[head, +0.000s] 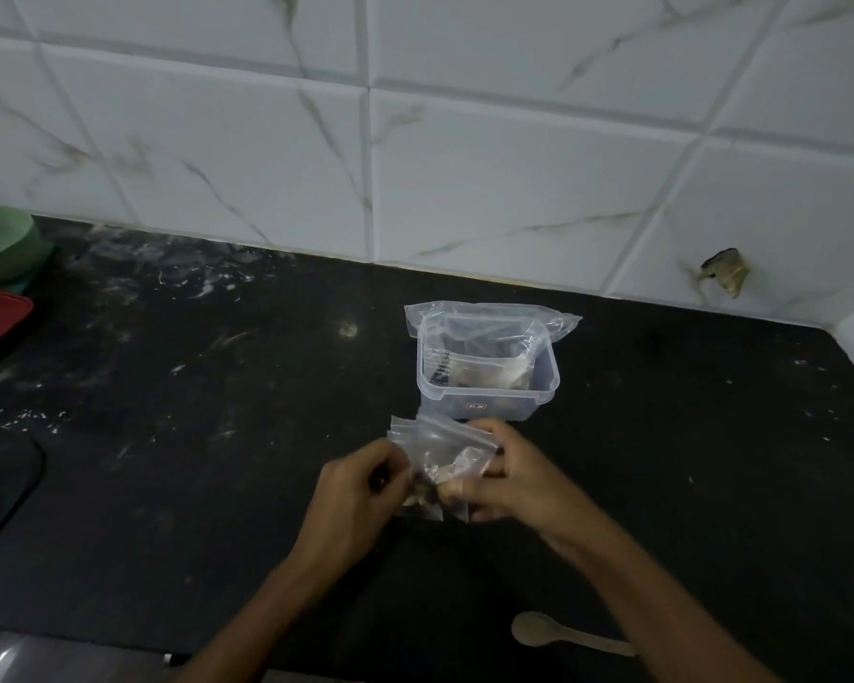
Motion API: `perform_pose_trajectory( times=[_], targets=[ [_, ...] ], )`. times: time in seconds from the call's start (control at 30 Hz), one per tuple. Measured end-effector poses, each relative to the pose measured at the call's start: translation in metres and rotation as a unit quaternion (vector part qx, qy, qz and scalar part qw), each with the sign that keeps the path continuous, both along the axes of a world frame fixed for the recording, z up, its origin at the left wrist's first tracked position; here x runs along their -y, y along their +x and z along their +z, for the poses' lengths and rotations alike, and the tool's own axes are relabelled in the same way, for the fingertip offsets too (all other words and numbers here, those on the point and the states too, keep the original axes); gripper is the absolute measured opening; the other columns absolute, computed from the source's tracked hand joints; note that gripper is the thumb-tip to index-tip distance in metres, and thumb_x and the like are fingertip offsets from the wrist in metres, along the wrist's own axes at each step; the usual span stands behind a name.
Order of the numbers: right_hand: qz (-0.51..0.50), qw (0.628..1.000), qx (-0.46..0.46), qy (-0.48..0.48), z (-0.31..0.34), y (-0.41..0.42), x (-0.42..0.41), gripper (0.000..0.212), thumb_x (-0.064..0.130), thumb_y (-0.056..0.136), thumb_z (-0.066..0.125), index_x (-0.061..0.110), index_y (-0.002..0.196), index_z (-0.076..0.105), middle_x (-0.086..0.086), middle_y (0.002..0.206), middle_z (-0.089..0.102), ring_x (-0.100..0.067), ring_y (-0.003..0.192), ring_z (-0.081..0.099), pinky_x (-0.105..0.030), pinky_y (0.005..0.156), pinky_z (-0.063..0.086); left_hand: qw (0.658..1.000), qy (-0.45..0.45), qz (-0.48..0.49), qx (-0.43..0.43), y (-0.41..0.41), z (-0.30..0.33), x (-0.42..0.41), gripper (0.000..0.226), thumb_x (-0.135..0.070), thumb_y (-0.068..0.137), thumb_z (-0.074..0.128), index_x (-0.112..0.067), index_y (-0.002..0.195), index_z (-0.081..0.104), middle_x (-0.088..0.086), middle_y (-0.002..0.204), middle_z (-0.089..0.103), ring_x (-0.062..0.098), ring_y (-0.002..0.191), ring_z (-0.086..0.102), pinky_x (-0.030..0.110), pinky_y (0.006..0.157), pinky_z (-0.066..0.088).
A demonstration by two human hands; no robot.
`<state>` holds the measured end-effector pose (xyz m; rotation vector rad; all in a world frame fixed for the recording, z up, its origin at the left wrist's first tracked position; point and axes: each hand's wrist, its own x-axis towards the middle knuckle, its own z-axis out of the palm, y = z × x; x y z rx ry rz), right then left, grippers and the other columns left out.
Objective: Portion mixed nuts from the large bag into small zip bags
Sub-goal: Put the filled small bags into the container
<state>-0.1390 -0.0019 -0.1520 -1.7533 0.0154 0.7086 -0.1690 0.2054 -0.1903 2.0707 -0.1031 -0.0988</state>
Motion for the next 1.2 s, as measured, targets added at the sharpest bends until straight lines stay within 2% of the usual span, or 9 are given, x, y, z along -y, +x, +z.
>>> perform_pose_trajectory(
  times=[0.17,0.27,0.37,0.5,0.6,0.7,0.9,1.03,1.2],
  targets=[
    [0.063,0.98,0.122,-0.141,0.051,0.054,0.011,0.009,0.016,0.086,0.069,0.015,0.095,0.068,-0.003,0.092,0.071,-0.016,0.081,0.07,-0.032,0.069,0.06,0.995,-0.002,-0.024,0.092,0.05,0.031,0.017,0.004,-0.012,0.09,0.063,-0.015,0.092,0.066,-0.006,0.087,0.067,0.007,0.083,0.066,0.02,0.074,0.055],
    [0.043,0.963,0.188,-0.19,0.063,0.089,0.014,0.01,0.011,0.088,0.066,0.007,0.096,0.07,-0.01,0.086,0.072,-0.022,0.071,0.071,-0.038,0.069,0.061,0.995,-0.008,0.002,0.1,0.083,0.035,0.024,0.006,-0.018,0.092,0.063,-0.014,0.093,0.067,-0.007,0.087,0.067,0.006,0.08,0.065,0.017,0.072,0.054],
    [0.001,0.948,0.228,-0.221,0.06,0.125,0.019,0.011,0.009,0.088,0.067,0.003,0.096,0.07,-0.016,0.088,0.072,-0.026,0.075,0.072,-0.04,0.073,0.061,0.994,0.008,0.099,0.053,0.115,0.023,0.024,0.008,-0.025,0.094,0.062,-0.019,0.096,0.068,-0.01,0.085,0.066,0.003,0.079,0.064,0.017,0.069,0.052],
    [0.018,0.943,0.197,-0.266,0.035,0.158,0.011,0.008,0.009,0.087,0.068,0.005,0.093,0.07,-0.015,0.088,0.071,-0.027,0.078,0.072,-0.041,0.076,0.06,0.986,-0.024,0.132,-0.102,0.135,0.0,0.023,0.018,-0.029,0.096,0.06,-0.015,0.102,0.068,0.001,0.092,0.069,0.013,0.083,0.067,0.031,0.076,0.059],
    [0.078,0.935,0.16,-0.306,0.009,0.165,-0.003,0.011,0.009,0.089,0.065,0.007,0.099,0.069,-0.011,0.089,0.068,-0.025,0.081,0.071,-0.034,0.074,0.06,0.973,-0.081,0.126,-0.177,0.136,-0.007,0.026,0.019,-0.028,0.096,0.059,-0.012,0.101,0.068,0.005,0.091,0.068,0.014,0.076,0.067,0.022,0.061,0.055],
    [0.129,0.914,0.159,-0.351,-0.016,0.167,-0.013,0.011,0.014,0.091,0.063,0.009,0.1,0.068,-0.01,0.09,0.07,-0.021,0.079,0.07,-0.028,0.069,0.056,0.968,-0.109,0.132,-0.183,0.136,-0.014,0.026,0.021,-0.027,0.096,0.06,-0.009,0.101,0.07,0.008,0.088,0.069,0.013,0.073,0.067,0.02,0.057,0.053],
    [0.138,0.89,0.168,-0.401,-0.047,0.17,-0.024,0.012,0.019,0.089,0.062,0.009,0.092,0.069,-0.006,0.087,0.066,-0.02,0.083,0.063,-0.03,0.076,0.047,0.962,-0.15,0.138,-0.181,0.137,-0.026,0.025,0.021,-0.027,0.094,0.063,-0.007,0.094,0.072,0.01,0.087,0.072,0.017,0.078,0.07,0.027,0.067,0.059],
    [0.126,0.88,0.168,-0.425,-0.049,0.174,-0.025,0.01,0.02,0.089,0.063,0.011,0.089,0.066,-0.004,0.08,0.062,-0.015,0.073,0.058,-0.027,0.069,0.041,0.96,-0.164,0.131,-0.184,0.139,-0.033,0.022,0.021,-0.028,0.093,0.064,-0.009,0.089,0.071,0.008,0.084,0.07,0.017,0.077,0.068,0.034,0.076,0.061],
    [0.154,0.873,0.164,-0.433,-0.054,0.174,-0.027,0.013,0.021,0.087,0.065,0.009,0.089,0.068,-0.008,0.086,0.066,-0.021,0.085,0.063,-0.032,0.08,0.05,0.963,-0.15,0.135,-0.18,0.139,-0.031,0.023,0.023,-0.03,0.094,0.063,-0.008,0.096,0.071,0.01,0.09,0.072,0.021,0.084,0.071,0.035,0.077,0.061]
  ],
)
